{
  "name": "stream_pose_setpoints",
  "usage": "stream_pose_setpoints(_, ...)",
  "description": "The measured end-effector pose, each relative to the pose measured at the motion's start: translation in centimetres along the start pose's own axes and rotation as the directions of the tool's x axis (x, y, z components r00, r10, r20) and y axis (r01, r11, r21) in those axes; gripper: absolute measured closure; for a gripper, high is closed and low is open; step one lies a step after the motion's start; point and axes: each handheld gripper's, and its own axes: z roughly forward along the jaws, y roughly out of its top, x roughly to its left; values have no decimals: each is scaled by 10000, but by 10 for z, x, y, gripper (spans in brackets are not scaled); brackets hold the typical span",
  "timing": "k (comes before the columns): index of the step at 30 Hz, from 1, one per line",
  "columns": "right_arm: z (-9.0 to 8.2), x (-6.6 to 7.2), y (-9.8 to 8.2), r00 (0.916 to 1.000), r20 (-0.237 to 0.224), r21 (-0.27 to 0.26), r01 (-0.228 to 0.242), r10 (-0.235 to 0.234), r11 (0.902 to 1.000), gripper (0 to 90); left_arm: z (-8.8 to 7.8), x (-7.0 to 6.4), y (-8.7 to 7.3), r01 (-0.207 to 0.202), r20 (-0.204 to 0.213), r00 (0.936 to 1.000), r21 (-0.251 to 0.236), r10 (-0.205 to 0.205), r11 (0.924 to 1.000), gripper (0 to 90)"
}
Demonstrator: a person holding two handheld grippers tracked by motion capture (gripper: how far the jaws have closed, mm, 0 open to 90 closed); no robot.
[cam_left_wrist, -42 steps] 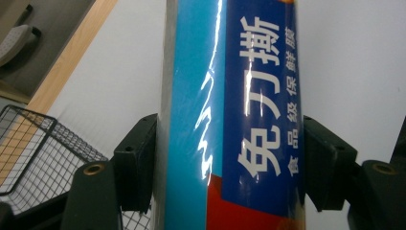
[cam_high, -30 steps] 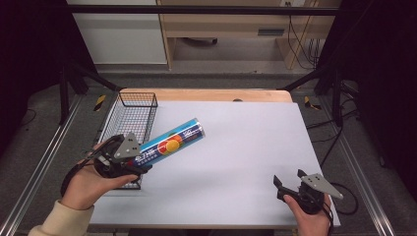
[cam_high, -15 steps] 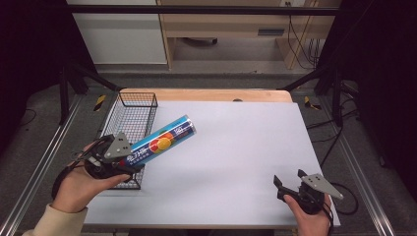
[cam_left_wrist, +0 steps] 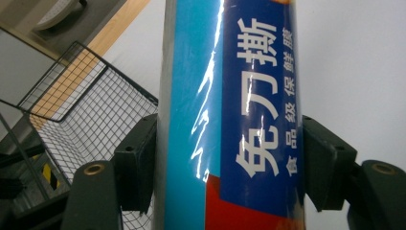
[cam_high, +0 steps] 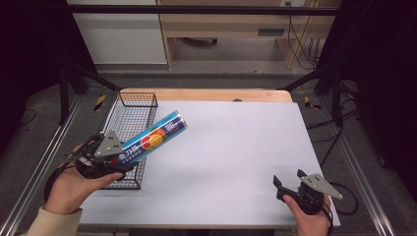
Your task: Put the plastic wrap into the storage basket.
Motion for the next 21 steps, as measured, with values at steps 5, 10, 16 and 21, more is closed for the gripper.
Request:
stream_pose_setpoints(5, -1, 2, 0, 10000, 17, -3, 52, -52, 10000, 138, -1, 4, -5, 357, -123, 9993, -123, -358, 9993, 322)
stream_pose_setpoints(10, -1, 3, 1, 9999, -60, -94, 146, -147, 9998, 141, 3, 9, -1, 563, -167, 9983, -147, -565, 9983, 322)
stream_pose_setpoints(16, 0, 3, 2, 9995, -266, -141, 170, -173, 9998, 142, 4, 10, 7, 502, -519, 9974, 145, -494, 9986, 322)
stream_pose_setpoints(21, -1, 8, 3, 9986, -429, -172, 286, -293, 9994, 144, 4, 11, 8, 594, -645, 9963, 288, -574, 9978, 322)
